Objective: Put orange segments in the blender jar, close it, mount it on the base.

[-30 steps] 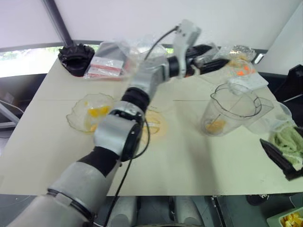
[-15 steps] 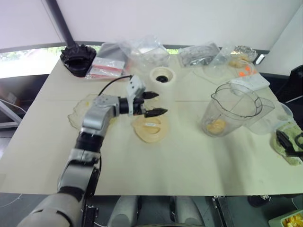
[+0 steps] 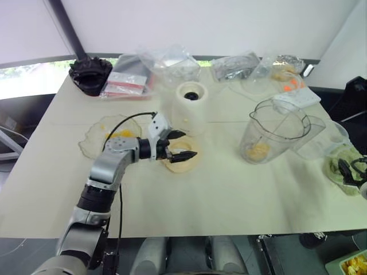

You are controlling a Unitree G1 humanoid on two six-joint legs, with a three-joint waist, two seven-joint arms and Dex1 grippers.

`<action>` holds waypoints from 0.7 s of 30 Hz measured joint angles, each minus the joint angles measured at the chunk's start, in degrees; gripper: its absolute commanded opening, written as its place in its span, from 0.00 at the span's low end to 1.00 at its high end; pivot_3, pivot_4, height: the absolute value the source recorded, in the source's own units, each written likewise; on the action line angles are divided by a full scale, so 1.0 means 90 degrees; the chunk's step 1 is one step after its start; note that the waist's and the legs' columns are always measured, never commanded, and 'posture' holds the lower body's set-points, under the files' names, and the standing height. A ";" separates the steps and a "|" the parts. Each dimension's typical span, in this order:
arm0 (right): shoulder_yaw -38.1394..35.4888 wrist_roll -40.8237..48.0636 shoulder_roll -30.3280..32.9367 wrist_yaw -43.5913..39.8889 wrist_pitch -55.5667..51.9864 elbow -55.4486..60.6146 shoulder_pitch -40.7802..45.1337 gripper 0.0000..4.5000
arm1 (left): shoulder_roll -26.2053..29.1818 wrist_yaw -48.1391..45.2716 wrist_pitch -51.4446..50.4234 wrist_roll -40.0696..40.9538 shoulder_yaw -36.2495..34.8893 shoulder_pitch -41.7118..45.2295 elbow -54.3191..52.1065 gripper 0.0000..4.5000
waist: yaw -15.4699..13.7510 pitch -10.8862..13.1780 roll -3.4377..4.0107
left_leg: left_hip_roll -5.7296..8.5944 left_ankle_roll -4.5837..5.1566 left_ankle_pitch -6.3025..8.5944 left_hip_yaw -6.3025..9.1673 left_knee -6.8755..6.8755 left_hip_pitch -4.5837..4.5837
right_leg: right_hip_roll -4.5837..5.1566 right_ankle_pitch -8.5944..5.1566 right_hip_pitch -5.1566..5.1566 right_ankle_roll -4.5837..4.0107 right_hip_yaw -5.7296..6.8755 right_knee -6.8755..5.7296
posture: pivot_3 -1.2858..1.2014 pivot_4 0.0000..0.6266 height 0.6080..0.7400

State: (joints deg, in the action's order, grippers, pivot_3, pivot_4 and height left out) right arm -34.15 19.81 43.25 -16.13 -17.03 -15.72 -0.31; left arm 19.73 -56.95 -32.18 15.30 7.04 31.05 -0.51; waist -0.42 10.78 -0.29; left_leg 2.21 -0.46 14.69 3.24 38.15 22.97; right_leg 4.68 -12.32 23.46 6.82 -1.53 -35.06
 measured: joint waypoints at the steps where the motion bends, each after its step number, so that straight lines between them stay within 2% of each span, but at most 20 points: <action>1: -0.0002 -0.0046 0.0000 0.0034 0.0064 -0.0209 0.0169 1.00 | -0.0014 0.0038 0.0001 0.0002 0.0049 0.0000 0.0002 0.99 | 0.0025 0.0000 0.0000 | 0.0000 0.0000 0.0000 0.0000 0.0000 -0.0007 | 0.0000 0.0000 -0.0003 0.0000 -0.0003 -0.0003 | 0.52 0.24 1.00; 9: 0.0082 -0.0244 0.0006 0.0180 0.0493 -0.1551 0.1279 1.00 | -0.0012 0.0253 0.0053 0.0024 0.0131 0.0007 0.0004 0.99 | 0.0152 0.0000 0.0000 | 0.0000 0.0000 0.0000 0.0001 -0.0009 -0.0042 | -0.0005 -0.0001 -0.0026 0.0000 -0.0010 -0.0007 | 0.52 0.24 1.00; 21: 0.0432 -0.0443 0.0005 0.0180 0.0987 -0.2680 0.2143 1.00 | 0.0038 0.0464 0.0217 0.0024 0.0129 0.0008 0.0004 0.99 | 0.0146 0.0001 0.0000 | 0.0000 0.0000 0.0000 0.0002 -0.0010 -0.0043 | -0.0004 -0.0001 -0.0027 0.0001 -0.0014 -0.0007 | 0.52 0.24 1.00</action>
State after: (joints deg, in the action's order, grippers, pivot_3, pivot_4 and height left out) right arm -30.27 15.82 43.30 -14.51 -8.15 -39.84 18.98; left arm 20.07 -52.78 -30.22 15.52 8.21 31.12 -0.47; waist 0.90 10.78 -0.29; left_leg 2.21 -0.45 14.69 3.26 38.06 22.58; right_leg 4.65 -12.32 23.21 6.83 -1.65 -35.12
